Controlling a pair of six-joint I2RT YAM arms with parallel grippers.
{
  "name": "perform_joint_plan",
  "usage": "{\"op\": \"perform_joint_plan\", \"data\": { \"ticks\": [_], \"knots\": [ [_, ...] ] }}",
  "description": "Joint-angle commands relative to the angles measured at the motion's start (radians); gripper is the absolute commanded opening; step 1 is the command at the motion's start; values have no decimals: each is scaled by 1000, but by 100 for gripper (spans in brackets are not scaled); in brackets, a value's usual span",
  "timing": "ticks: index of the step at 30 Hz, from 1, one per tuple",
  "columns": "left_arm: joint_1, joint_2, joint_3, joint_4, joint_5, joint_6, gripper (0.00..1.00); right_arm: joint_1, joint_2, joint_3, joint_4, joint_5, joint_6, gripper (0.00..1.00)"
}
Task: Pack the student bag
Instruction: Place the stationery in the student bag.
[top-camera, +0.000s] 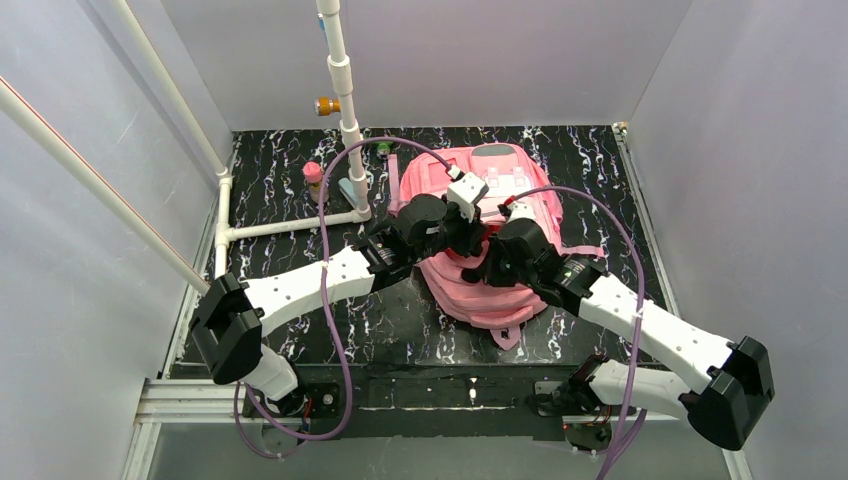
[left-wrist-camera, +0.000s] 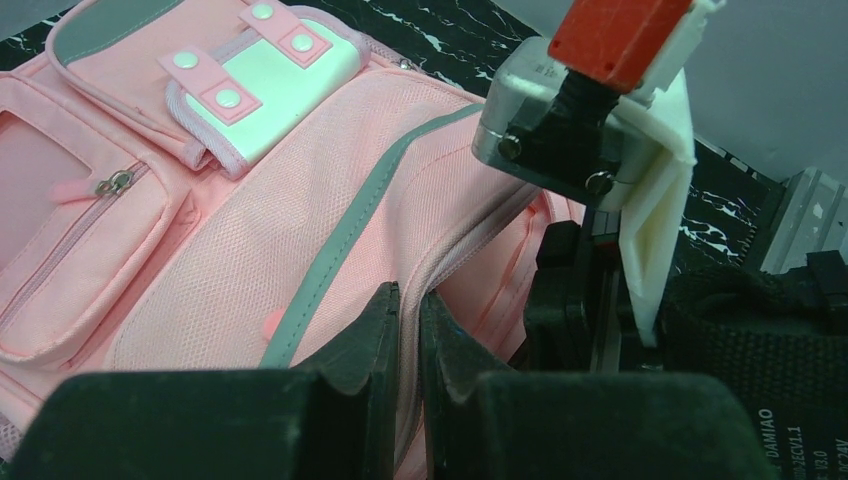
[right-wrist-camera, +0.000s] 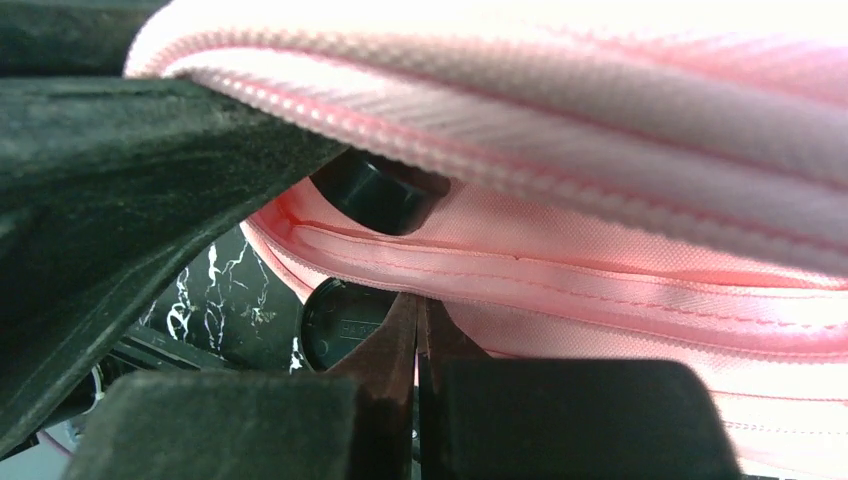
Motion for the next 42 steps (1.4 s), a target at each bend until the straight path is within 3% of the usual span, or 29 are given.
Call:
{"op": "perform_joint_plan", "data": {
  "ticks": [1,7,15,22,26,27,30,35,40,42],
  "knots": [
    [-1,-86,12,109,11,-23,0,7,-52,13,4,43,30,1],
    [-1,-94,6,109,7,-20,0,2,-106,25,8,94,110,1],
    [-1,-103,10,110,17,-27,0,-34,-63,90,-30,185,31,1],
    [-1,-98,13,110,35,-51,0,-54,47,91,92,225,-30,1],
    [-1,-93,17,109,35,-68,0,-53,53,0,313,234,-67,1],
    [-1,-92,17,110,35,-71,0,-51,49,-17,362,241,-77,4],
    [-1,-88,13,109,35,-75,0,-50,40,-37,412,271,-104,22],
    [-1,-86,7,109,35,-75,0,-50,-18,18,205,241,-117,47],
    [4,-82,-3,98,35,-80,0,-50,-174,48,-38,262,-111,55],
    [9,-76,9,70,87,-84,12,-50,-232,82,-129,274,-111,55]
  ]
}}
